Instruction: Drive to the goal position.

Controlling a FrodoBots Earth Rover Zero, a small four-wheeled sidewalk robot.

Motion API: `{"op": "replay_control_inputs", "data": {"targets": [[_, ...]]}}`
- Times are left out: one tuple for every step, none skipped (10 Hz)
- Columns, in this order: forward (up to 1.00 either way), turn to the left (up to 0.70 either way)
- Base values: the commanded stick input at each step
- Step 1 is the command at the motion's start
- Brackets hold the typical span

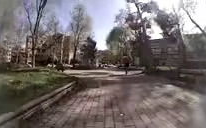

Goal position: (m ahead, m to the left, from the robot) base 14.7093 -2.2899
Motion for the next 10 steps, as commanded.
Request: {"op": "replay_control_inputs", "data": {"targets": [[0.7,0.0],[0.7,0.0],[0.7,0.0],[0.7,0.0],[0.7,0.0],[0.7,0.0],[0.7,0.0],[0.7,0.0],[0.7,0.0],[0.7,0.0]]}}
